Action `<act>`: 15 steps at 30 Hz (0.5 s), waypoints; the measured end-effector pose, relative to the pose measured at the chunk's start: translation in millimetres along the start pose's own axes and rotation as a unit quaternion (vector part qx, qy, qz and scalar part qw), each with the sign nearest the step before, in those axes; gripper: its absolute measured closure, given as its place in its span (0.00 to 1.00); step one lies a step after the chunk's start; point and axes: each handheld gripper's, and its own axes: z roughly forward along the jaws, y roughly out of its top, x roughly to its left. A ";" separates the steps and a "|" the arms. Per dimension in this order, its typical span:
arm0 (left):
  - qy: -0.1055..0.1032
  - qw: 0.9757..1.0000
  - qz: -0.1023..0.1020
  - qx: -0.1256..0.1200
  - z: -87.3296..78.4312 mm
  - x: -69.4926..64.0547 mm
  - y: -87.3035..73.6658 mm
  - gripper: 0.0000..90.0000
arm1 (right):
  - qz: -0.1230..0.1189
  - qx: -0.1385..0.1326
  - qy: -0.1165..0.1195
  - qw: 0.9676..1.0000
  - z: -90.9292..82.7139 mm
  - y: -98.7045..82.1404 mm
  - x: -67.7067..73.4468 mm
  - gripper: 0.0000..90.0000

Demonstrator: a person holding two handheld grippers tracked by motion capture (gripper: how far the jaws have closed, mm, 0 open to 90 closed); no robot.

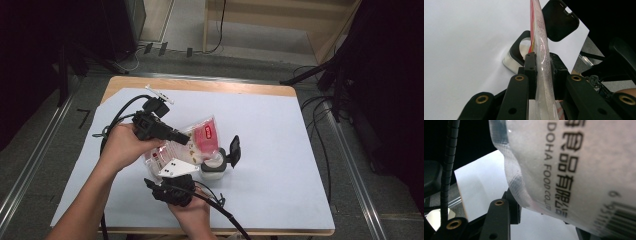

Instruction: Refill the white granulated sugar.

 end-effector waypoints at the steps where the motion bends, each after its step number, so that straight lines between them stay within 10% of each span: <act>1: -0.001 1.000 0.000 0.000 0.0 0.3 -0.5 0.89 | 0.000 0.000 0.000 1.000 0.3 -0.4 -0.1 0.67; 15: -0.007 1.000 0.008 0.002 -1.7 3.2 -5.0 0.89 | -0.003 0.007 0.000 1.000 3.0 -3.3 -1.1 0.68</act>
